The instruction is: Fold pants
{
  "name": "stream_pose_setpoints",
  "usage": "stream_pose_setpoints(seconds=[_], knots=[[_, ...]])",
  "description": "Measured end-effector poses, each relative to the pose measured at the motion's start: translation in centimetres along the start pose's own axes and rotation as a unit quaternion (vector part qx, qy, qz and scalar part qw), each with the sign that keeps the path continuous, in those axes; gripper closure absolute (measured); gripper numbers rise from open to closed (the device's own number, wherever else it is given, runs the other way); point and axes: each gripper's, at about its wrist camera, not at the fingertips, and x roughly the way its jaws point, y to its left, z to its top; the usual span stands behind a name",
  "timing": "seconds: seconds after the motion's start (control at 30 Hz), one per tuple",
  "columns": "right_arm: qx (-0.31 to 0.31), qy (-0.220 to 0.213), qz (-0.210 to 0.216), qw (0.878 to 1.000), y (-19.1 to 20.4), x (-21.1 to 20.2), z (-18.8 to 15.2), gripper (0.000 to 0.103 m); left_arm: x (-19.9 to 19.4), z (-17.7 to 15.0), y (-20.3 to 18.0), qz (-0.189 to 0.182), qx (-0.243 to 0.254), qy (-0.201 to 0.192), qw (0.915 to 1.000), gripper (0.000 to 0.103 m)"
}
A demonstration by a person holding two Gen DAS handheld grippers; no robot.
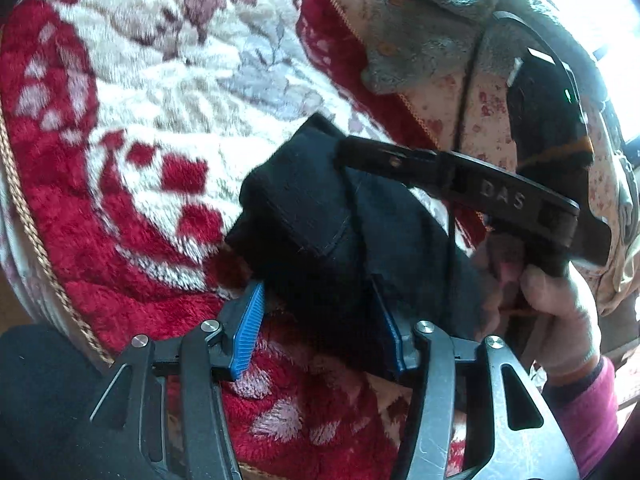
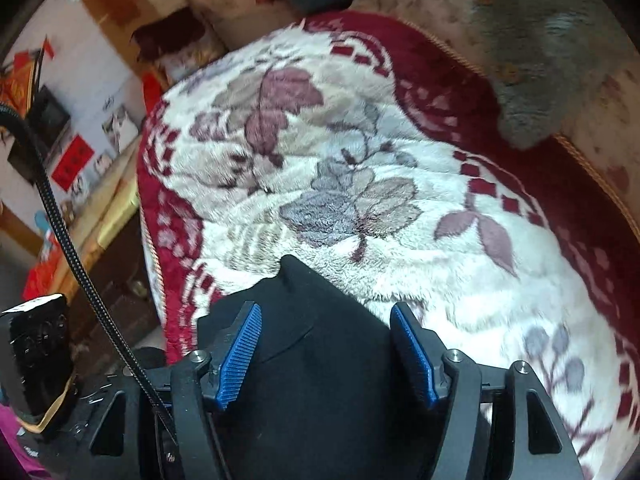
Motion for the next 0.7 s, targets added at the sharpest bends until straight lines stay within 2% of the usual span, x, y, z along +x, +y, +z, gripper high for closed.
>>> stream_pose_setpoints(seconds=[0.13, 0.23, 0.27, 0.3, 0.33, 0.37, 0.4, 0.43, 0.47, 0.57, 0.7], knots=[[-0.027, 0.035, -0.003, 0.999, 0.0, 2.4, 0.8, 0.037, 0.4, -0.2, -0.1, -0.001, 0.003, -0.012, 0.9999, 0.041], [-0.021, 0.048, 0.007, 0.999, -0.3, 3.7, 1.0, 0.039, 0.8, 0.0, -0.4, 0.001, 0.002, -0.016, 0.9999, 0.037], [-0.016, 0.041, 0.01, 0.999, -0.4, 3.9, 1.1, 0.043, 0.9, 0.0, -0.5, 0.001, 0.001, -0.019, 0.9998, 0.037], [-0.012, 0.034, 0.009, 0.999, -0.6, 4.1, 1.1, 0.054, 0.9, 0.1, -0.6, -0.002, 0.002, -0.021, 0.9998, 0.036], [-0.013, 0.029, 0.005, 0.999, -0.6, 4.2, 1.0, 0.06, 1.0, 0.1, -0.6, -0.004, 0.004, -0.026, 0.9996, 0.036], [-0.013, 0.025, 0.005, 1.0, -0.6, 4.1, 1.0, 0.062, 1.0, 0.1, -0.5, -0.007, 0.008, -0.031, 0.9995, 0.04], [-0.013, 0.019, 0.006, 1.0, -0.6, 3.9, 0.9, 0.068, 1.0, 0.2, -0.4, -0.005, 0.012, -0.035, 0.9993, 0.05], [-0.011, 0.014, 0.008, 1.0, -0.5, 3.6, 0.8, 0.074, 1.0, 0.2, -0.4, 0.0, 0.02, -0.037, 0.9991, 0.068], [-0.01, 0.009, 0.013, 1.0, -0.5, 3.2, 0.6, 0.078, 1.0, 0.4, -0.3, -0.008, 0.021, -0.035, 0.9991, 0.075], [-0.004, -0.015, 0.024, 1.0, -0.2, 1.4, 0.3, 0.084, 0.2, 0.7, -0.3, -0.026, 0.022, -0.038, 0.9987, 0.083], [0.012, -0.057, 0.04, 0.998, 0.2, -2.0, 0.1, 0.085, -2.5, 0.7, -2.6, -0.041, 0.061, -0.068, 0.9949, 0.085]])
